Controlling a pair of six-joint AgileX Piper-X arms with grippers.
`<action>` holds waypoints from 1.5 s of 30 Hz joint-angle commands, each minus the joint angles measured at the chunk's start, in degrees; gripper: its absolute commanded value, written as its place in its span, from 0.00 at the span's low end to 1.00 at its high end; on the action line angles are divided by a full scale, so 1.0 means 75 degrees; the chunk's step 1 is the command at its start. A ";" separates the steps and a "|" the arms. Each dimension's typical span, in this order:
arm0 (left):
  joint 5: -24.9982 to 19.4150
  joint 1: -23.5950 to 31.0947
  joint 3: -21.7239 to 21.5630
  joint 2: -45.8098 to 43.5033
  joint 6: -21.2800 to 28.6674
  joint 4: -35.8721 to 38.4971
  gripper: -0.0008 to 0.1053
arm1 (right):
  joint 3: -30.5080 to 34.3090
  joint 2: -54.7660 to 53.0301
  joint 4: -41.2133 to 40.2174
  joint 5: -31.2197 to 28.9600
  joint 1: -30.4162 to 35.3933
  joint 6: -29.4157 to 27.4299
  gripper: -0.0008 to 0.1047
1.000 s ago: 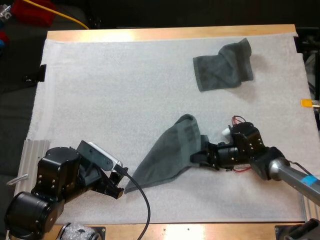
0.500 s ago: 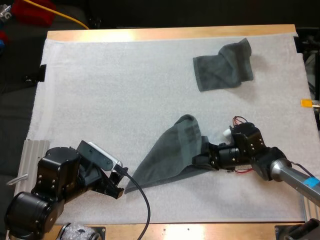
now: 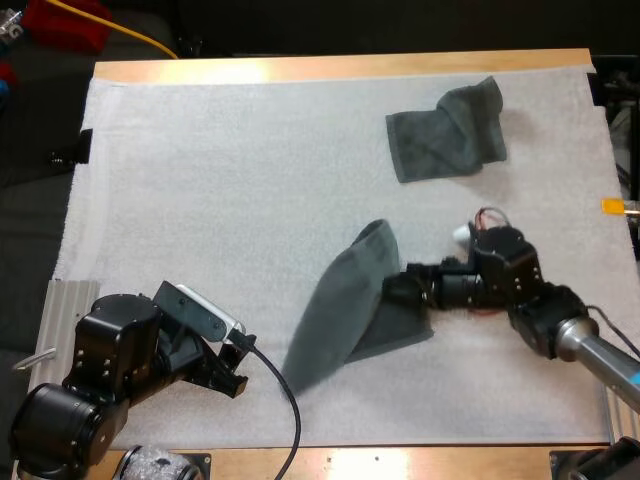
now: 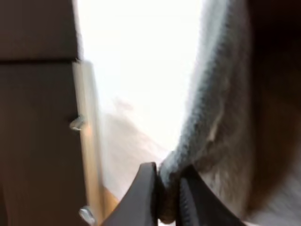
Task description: Pick towel from pile, fold and stack
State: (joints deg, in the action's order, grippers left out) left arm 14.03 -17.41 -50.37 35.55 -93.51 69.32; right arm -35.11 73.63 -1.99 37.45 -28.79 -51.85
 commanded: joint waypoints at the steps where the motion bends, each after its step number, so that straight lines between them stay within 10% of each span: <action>1: -0.0021 -0.0027 -0.0081 -0.0011 -0.0058 0.0028 0.66 | -0.0205 -0.0122 0.0061 -0.0055 -0.0031 -0.0133 0.01; 21: -0.0021 -0.0027 -0.0081 -0.0011 -0.0058 -0.0021 0.66 | -0.1903 0.0699 0.0012 -0.1140 -0.1121 -0.0131 0.01; 29: 0.0147 -0.0027 -0.0081 -0.0011 -0.0058 -0.0021 0.66 | -0.1900 0.2150 0.2418 -0.1198 -0.1266 0.1225 0.01; 33: 0.0146 -0.0027 -0.0081 -0.0011 -0.0058 -0.0021 0.66 | -0.1910 0.2451 0.2944 -0.1121 -0.1266 0.1429 0.22; 38: 0.0146 -0.0027 -0.0081 -0.0011 -0.0058 -0.0021 0.66 | -0.1937 0.2471 0.3785 -0.0873 -0.1266 0.1409 0.78; 45: 0.0146 -0.0027 -0.0081 -0.0011 -0.0058 -0.0021 0.66 | -0.1955 0.2355 0.3056 0.0293 -0.1266 0.0989 0.67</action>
State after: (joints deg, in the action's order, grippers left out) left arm 14.81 -17.41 -50.37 35.55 -93.51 69.32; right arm -49.31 91.88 19.08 38.54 -38.23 -45.38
